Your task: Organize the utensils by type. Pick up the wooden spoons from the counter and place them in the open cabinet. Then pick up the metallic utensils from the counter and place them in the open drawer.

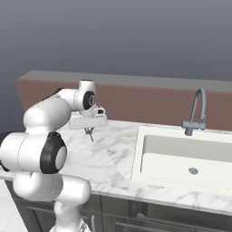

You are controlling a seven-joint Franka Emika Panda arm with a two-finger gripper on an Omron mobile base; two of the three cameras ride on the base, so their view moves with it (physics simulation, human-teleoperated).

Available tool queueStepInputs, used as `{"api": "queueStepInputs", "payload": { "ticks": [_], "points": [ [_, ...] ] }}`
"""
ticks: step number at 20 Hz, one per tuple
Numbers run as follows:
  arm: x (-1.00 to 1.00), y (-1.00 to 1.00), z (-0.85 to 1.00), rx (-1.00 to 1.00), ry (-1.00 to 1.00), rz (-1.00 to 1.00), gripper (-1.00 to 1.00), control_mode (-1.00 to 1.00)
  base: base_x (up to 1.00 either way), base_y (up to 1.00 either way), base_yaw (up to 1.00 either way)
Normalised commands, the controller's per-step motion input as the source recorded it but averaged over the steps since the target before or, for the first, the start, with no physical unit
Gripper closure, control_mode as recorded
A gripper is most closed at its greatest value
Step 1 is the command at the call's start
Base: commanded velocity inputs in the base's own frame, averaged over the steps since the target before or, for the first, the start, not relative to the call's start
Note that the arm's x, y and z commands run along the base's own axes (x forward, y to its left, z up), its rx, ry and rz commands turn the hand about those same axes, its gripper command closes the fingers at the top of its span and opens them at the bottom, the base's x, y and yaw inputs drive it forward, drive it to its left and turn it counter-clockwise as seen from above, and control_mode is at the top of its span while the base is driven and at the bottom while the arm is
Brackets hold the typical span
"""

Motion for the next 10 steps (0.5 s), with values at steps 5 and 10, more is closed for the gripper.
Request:
{"api": "queueStepInputs", "payload": {
  "ticks": [5, 10],
  "points": [
    [0.00, 0.00, 0.00, 0.00, 0.00, 0.00, 1.00, -1.00, 0.00, 0.00, 0.00],
    [-0.02, 0.00, 0.00, 0.00, 0.00, 0.00, 1.00, 1.00, -0.11, -0.06, -0.01]
  ]
}}
